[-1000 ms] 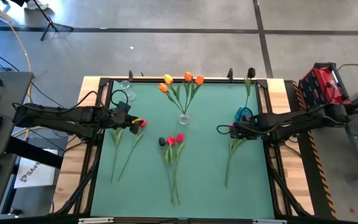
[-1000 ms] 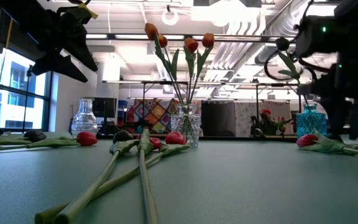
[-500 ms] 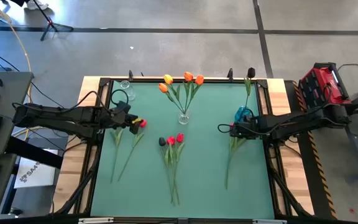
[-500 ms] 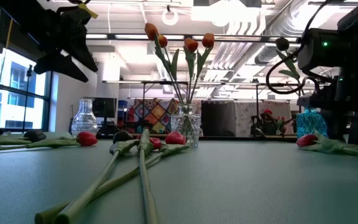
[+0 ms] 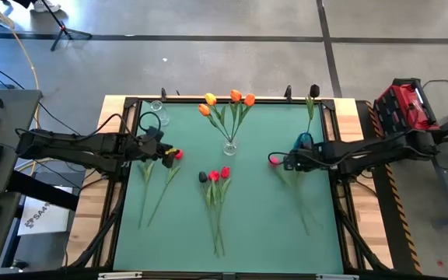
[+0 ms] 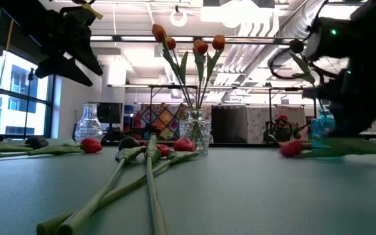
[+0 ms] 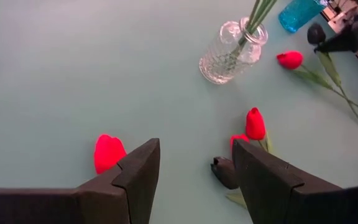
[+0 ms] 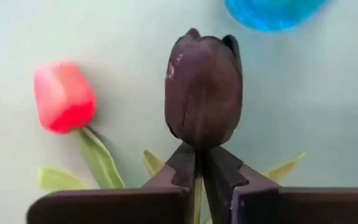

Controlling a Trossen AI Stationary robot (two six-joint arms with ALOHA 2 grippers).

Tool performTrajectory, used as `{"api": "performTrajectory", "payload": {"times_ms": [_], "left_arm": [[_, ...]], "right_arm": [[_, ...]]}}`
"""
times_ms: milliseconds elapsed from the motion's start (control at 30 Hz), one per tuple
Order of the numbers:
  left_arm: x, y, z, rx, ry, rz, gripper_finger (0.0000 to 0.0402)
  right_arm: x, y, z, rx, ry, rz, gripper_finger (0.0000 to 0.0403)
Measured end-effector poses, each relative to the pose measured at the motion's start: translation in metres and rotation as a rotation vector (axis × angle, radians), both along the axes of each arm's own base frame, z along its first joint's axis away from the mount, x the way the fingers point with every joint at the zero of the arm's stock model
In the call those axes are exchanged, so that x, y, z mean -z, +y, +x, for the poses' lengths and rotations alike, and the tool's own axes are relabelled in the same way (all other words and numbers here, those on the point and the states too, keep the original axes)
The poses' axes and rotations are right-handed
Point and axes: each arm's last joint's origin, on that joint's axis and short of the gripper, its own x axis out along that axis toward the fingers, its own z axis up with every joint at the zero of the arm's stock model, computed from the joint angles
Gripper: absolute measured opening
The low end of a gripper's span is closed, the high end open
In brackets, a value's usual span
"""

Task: Sort flowers into vase by color
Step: Put the black tulip into the blue vase

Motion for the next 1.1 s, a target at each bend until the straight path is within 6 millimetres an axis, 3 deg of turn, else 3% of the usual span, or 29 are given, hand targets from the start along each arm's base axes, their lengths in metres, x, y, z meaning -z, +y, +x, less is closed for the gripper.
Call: {"api": "performTrajectory", "payload": {"times_ms": [333, 767, 1100], "left_arm": [[0.0, -0.001, 0.0, 0.023, -0.001, -0.027, 0.0188], [0.0, -0.001, 0.0, 0.032, -0.002, -0.045, 0.0188], [0.0, -0.001, 0.0, 0.032, -0.002, -0.044, 0.0188]], "right_arm": [[-0.055, 0.005, 0.021, -0.074, -0.085, -0.181, 0.0002], [-0.162, 0.017, 0.011, -0.1, -0.076, -0.744, 0.0001], [-0.199, 0.015, 0.007, -0.125, 0.034, -1.176, 0.0]]}}
